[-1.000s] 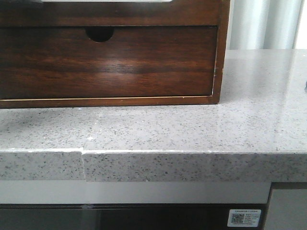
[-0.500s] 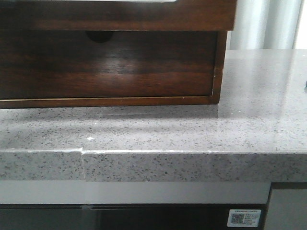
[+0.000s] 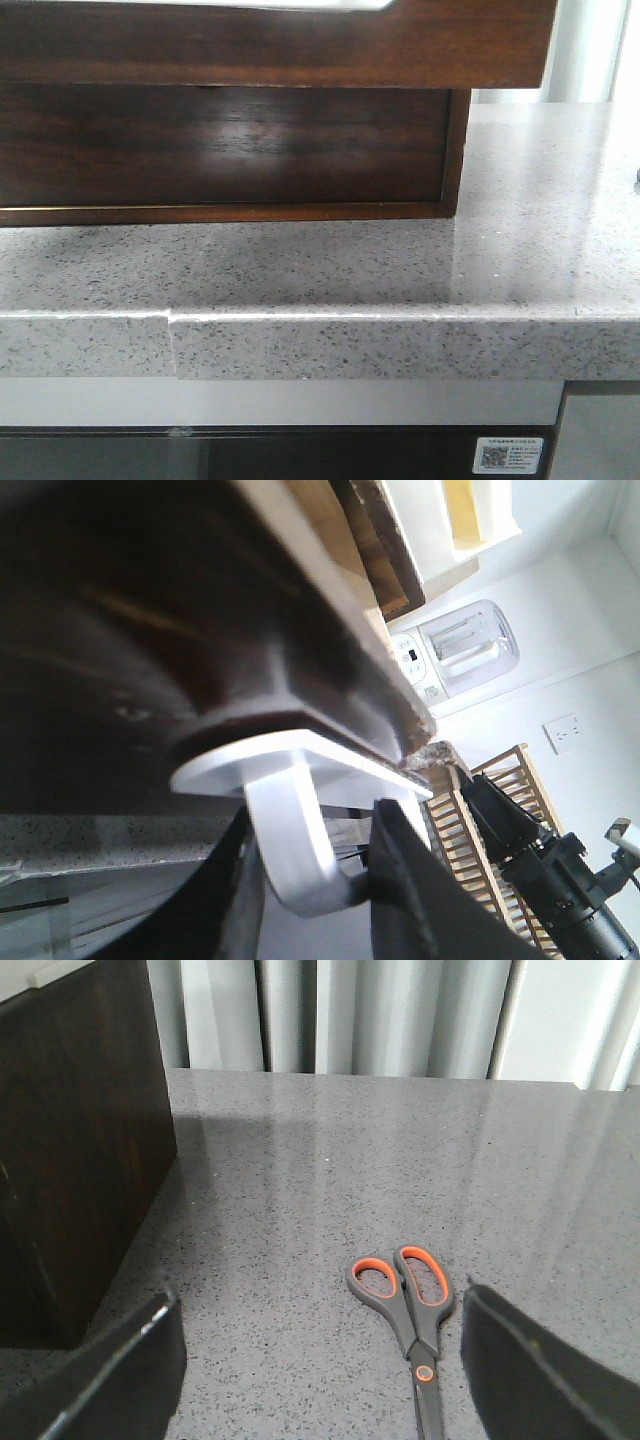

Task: Put scissors in drawer with both arms
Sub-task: 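Pull the drawer open toward the robot with the left gripper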

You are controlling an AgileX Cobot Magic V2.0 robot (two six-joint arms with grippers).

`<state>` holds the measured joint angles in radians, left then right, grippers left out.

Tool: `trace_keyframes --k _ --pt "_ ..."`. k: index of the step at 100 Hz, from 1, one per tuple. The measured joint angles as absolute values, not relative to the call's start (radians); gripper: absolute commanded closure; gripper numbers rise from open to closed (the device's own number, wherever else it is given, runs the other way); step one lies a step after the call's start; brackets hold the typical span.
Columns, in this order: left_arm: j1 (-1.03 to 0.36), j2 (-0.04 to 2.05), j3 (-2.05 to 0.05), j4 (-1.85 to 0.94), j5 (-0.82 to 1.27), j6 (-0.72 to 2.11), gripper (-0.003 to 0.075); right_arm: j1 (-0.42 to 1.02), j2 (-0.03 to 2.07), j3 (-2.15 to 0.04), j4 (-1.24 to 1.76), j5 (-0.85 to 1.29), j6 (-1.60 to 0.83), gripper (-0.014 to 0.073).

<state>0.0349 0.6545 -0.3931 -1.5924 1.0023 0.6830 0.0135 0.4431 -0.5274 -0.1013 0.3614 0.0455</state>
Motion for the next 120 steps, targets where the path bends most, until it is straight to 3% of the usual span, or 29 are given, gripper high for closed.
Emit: trace_keyframes --k 16,23,50,74,88,120 --pt "0.035 0.642 -0.395 -1.562 0.999 0.736 0.0387 0.014 0.443 -0.527 -0.101 0.361 0.045 0.0079" --pt "0.035 0.633 -0.403 -1.516 1.005 0.804 0.0332 0.014 0.443 -0.528 -0.101 0.367 0.045 0.0079" --pt "0.031 0.62 -0.439 -1.301 1.013 0.875 0.0332 -0.002 0.579 -0.666 -0.101 0.521 0.045 0.0079" --pt "0.022 0.614 -0.558 -0.936 1.043 0.709 0.0332 -0.15 0.826 -0.821 -0.097 0.657 0.045 0.0079" --pt "-0.04 0.612 -0.624 -0.737 1.058 0.602 0.0332 -0.224 0.984 -0.895 -0.083 0.727 0.045 0.0079" --pt "-0.196 0.612 -0.805 -0.33 1.086 0.375 0.0332 -0.232 1.318 -1.063 -0.055 0.916 -0.032 0.0079"
